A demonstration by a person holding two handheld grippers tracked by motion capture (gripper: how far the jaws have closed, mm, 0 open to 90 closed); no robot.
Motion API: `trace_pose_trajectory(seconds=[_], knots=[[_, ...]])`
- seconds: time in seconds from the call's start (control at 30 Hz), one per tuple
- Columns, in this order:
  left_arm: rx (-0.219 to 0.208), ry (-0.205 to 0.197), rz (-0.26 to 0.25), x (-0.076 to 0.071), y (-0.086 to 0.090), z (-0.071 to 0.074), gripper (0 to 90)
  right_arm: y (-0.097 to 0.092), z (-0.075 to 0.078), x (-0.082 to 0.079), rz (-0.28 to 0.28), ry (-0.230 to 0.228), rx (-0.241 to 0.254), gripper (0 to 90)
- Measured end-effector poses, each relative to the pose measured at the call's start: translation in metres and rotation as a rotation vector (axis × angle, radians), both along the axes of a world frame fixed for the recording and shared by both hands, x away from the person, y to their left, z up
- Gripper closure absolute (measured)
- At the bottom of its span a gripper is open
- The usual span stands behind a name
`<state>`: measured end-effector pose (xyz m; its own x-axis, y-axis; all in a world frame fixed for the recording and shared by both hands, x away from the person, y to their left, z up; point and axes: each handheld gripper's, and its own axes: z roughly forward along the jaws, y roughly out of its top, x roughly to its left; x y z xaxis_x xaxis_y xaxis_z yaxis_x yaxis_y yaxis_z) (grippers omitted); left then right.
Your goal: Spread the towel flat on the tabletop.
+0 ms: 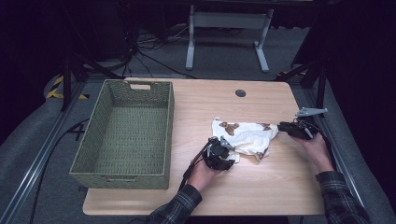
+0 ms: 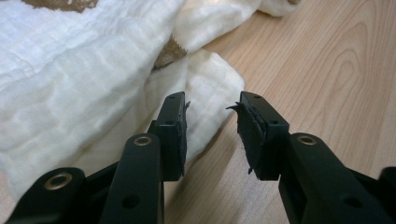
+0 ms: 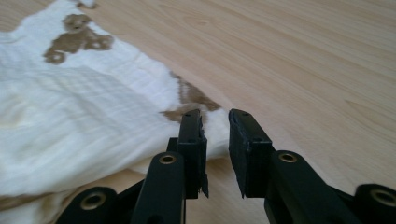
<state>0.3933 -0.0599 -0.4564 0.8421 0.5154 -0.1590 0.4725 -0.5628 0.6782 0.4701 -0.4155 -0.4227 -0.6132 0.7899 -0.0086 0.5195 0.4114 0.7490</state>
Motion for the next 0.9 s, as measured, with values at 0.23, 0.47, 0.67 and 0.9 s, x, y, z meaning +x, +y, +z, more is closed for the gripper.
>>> trace_pose_trajectory(seconds=[0.23,0.47,0.67,0.9], knots=[[-0.011,-0.021,-0.011,-0.001,0.0,0.006,62.6,0.016,0.007,-0.028,0.104,0.008,0.027,74.4],[-0.001,-0.029,-0.034,-0.001,-0.01,0.005,62.5,0.029,0.004,-0.056,0.187,0.03,0.03,75.5],[0.01,-0.042,-0.046,0.0,-0.017,0.0,62.5,0.039,-0.002,-0.077,0.242,0.063,0.041,72.8],[0.051,-0.063,-0.045,0.0,-0.023,-0.003,67.3,0.06,-0.012,-0.088,0.298,0.091,0.009,65.3]])
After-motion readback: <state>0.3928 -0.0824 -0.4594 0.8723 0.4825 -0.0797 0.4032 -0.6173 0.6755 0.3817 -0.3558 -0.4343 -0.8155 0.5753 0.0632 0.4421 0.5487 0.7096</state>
